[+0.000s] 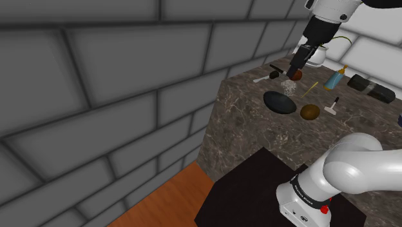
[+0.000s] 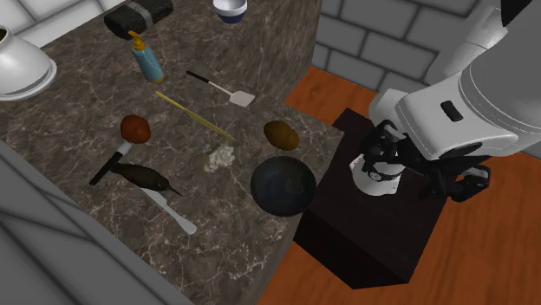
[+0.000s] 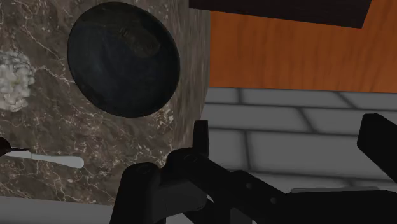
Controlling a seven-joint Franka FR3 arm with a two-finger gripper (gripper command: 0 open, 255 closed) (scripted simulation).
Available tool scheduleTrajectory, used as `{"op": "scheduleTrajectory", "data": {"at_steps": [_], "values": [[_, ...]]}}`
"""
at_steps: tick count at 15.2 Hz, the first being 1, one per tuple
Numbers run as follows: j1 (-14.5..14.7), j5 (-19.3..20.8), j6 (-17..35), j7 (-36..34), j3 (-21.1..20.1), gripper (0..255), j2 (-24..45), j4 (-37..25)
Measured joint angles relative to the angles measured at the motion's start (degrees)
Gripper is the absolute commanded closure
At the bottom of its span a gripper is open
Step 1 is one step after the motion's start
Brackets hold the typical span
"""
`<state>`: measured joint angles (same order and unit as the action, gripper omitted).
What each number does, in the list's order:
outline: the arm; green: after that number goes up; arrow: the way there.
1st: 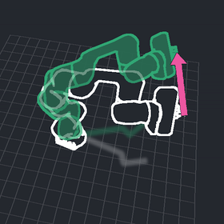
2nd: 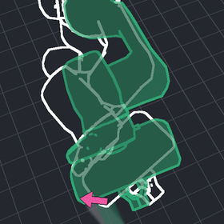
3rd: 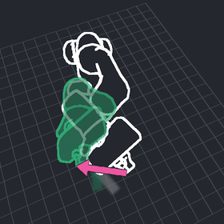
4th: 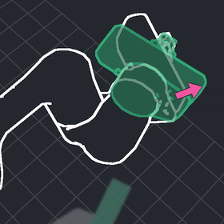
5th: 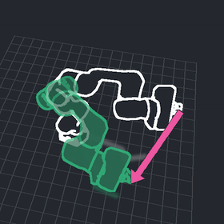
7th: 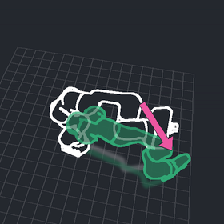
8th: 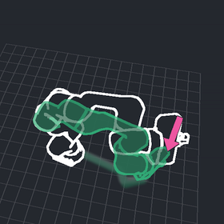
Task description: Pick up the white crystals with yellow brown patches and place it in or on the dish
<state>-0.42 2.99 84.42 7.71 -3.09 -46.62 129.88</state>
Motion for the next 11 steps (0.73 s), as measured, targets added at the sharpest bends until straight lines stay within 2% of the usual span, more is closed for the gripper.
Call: {"op": "scheduleTrajectory", "data": {"at_steps": [3,11], "values": [[-0.4,1.5,0.9,1.1,0.7,0,1.1,0.6],[-3.7,10.9,7.1,7.0,4.8,0,10.4,1.6]]}}
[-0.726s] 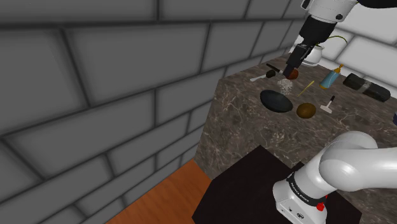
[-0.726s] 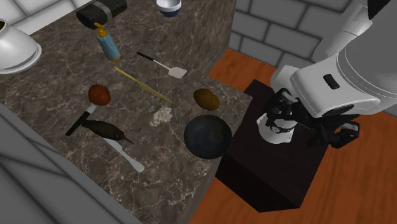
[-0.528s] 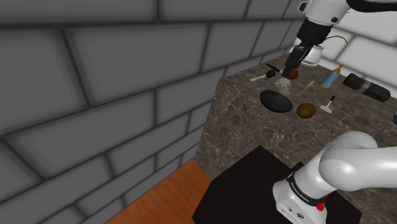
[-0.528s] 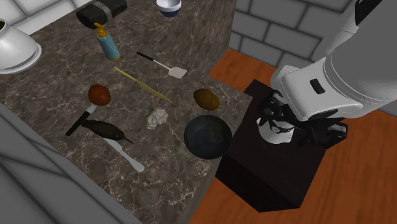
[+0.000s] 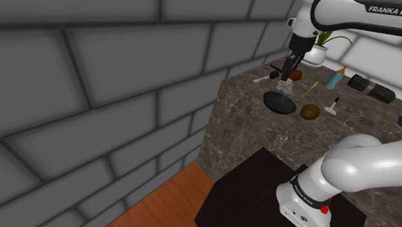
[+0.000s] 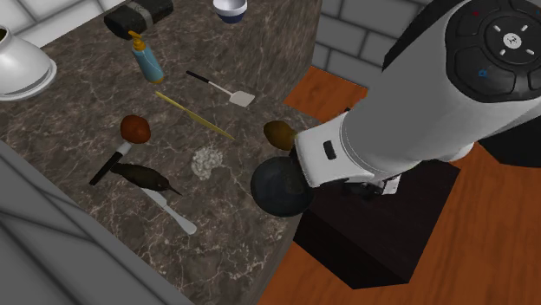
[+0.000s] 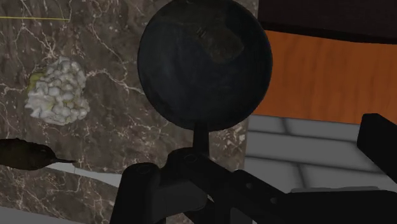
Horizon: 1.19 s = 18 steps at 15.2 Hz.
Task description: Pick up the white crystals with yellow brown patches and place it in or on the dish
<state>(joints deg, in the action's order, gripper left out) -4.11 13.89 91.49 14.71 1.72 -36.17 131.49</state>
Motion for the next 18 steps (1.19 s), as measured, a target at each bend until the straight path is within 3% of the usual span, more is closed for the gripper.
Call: {"op": "scheduleTrajectory", "data": {"at_steps": [7,18], "values": [[-3.3,8.4,5.9,3.7,3.3,0,9.8,-1.1],[-8.3,20.5,13.3,7.8,8.2,0,29.0,-10.7]]}}
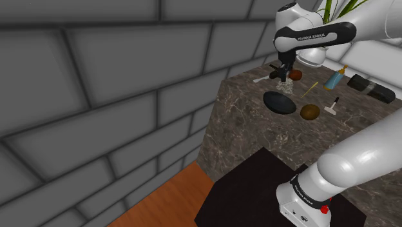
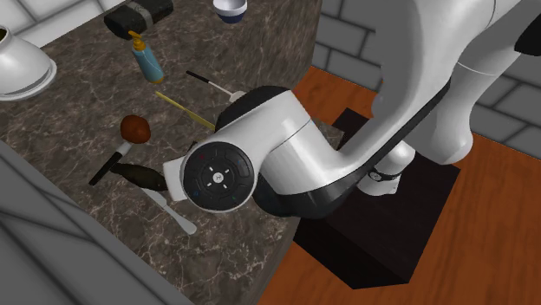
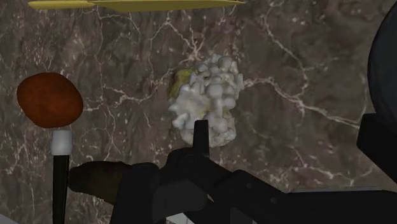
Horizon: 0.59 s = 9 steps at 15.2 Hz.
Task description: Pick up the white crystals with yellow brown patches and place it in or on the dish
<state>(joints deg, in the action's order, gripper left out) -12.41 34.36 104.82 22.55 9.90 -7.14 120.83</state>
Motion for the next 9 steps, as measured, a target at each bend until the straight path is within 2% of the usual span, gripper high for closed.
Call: {"op": "scheduleTrajectory", "data": {"at_steps": [3,9], "values": [[-0.7,1.7,1.7,0.1,0.7,0,2.8,-0.8],[-2.0,3.1,6.1,-0.2,2.2,0,4.0,1.8]]}}
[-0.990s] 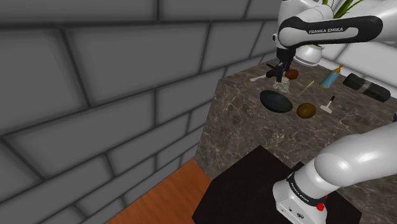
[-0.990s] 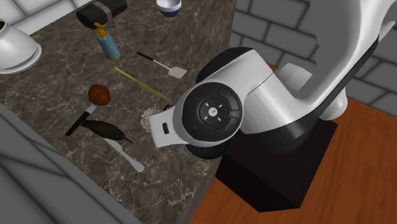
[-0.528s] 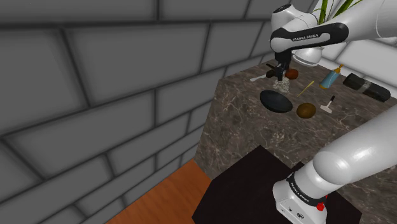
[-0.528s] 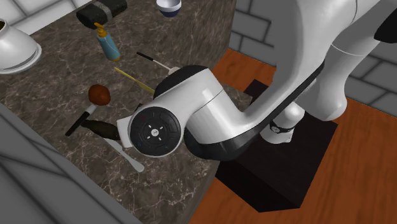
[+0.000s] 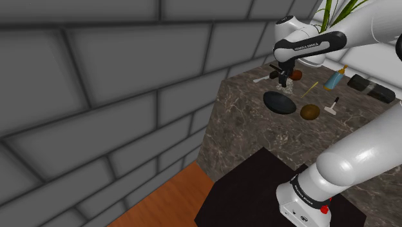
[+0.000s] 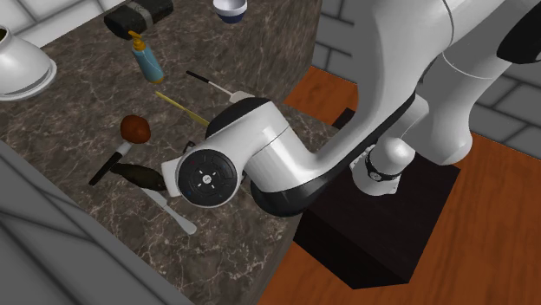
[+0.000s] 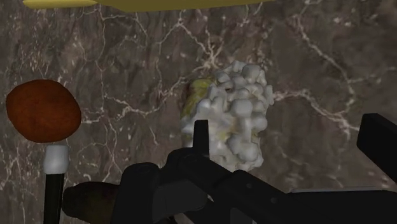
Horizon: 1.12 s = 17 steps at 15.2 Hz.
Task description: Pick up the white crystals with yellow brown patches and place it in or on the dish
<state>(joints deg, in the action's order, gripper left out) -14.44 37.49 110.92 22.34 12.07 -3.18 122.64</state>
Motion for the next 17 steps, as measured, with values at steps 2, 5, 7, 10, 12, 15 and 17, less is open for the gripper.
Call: {"op": "scheduleTrajectory", "data": {"at_steps": [2,5,7,10,12,15,17], "values": [[-0.1,0.1,0.5,0.0,0.1,0,0.1,0.3],[-0.2,0.2,0.6,-0.1,0.2,0,0.0,0.4],[-0.2,0.2,0.6,-0.1,0.2,255,0.0,0.4],[-0.2,0.2,0.6,-0.1,0.2,255,0.0,0.4],[-0.2,0.2,0.6,-0.1,0.2,255,0.0,0.4],[-0.2,0.2,0.6,-0.1,0.2,255,0.0,0.4],[-0.2,0.2,0.6,-0.1,0.2,0,0.0,0.4]]}}
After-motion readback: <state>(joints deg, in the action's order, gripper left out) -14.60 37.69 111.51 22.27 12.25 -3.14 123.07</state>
